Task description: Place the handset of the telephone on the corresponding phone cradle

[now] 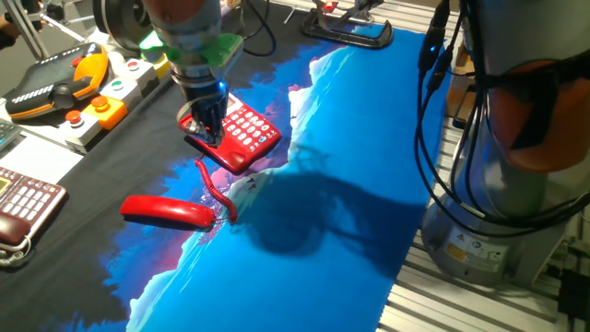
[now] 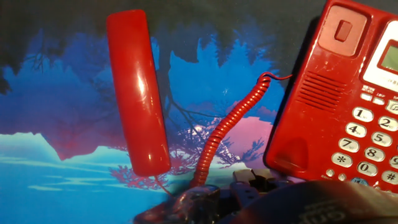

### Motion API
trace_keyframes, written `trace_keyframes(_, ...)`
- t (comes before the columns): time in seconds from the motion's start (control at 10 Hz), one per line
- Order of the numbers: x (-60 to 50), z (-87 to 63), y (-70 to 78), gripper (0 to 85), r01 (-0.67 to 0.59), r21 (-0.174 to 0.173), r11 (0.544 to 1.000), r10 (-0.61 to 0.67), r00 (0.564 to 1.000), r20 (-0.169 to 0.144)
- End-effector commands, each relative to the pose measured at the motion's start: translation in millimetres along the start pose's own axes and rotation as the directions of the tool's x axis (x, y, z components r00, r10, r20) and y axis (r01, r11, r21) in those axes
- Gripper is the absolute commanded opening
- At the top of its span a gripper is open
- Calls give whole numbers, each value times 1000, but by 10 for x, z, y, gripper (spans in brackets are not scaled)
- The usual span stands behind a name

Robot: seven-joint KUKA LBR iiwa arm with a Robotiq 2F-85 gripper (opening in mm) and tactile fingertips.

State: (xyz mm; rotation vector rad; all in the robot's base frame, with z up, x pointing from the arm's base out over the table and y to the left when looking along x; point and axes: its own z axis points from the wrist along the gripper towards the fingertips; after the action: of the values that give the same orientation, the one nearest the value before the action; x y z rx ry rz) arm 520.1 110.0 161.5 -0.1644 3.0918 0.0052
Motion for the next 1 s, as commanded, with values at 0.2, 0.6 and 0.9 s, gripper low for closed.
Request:
trace_keyframes(0.2, 15, -7, 26, 7, -13, -15, 1000, 13, 1000, -5)
trace_keyframes(0.6, 15, -7, 26, 7, -23, 12, 1000, 22, 1000, 16)
trace_keyframes(0.9, 15, -7, 26, 7, 1, 2, 1000, -1, 999, 43)
